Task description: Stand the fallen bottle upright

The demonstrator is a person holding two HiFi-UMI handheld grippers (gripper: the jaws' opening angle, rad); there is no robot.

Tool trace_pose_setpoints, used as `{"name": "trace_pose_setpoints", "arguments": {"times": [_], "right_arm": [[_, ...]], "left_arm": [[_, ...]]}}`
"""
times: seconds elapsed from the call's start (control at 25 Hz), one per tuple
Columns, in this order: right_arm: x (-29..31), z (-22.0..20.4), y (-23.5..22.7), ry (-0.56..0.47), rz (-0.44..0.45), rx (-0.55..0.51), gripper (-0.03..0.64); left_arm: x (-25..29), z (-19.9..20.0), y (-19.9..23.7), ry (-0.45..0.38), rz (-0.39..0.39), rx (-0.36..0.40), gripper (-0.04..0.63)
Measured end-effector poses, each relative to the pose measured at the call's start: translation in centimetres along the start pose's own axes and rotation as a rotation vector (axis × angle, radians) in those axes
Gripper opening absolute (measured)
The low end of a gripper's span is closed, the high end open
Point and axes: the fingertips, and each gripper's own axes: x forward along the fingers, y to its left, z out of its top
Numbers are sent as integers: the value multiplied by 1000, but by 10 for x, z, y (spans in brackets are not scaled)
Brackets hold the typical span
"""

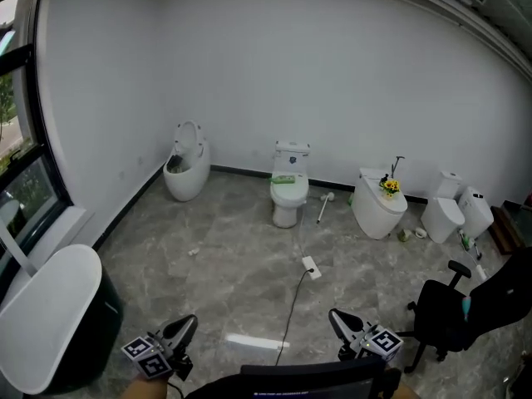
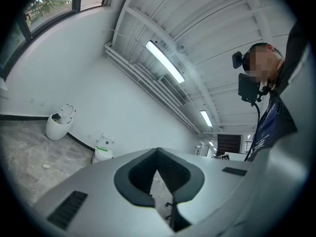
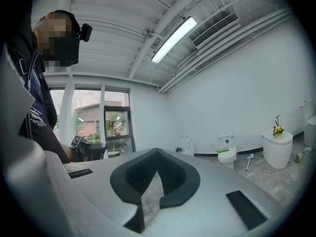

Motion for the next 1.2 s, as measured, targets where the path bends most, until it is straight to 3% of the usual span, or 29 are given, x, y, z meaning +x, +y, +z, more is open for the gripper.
{"name": "trace_pose_setpoints", "arguments": {"times": [0.16, 0.36, 0.88, 1.2], "right_arm": [[11, 1, -70, -6, -30, -4, 26], [74, 4, -119, -3, -83, -9, 26], [398, 76, -153, -62, -240, -1, 26], [519, 67, -210, -37, -227, 17, 26]], "left_arm": [[61, -1, 22, 24, -7, 1, 3], [113, 11, 96, 33, -39, -32, 3], [200, 178, 400, 90, -186, -27, 3], [258, 203, 512, 84, -169, -52, 3]]}}
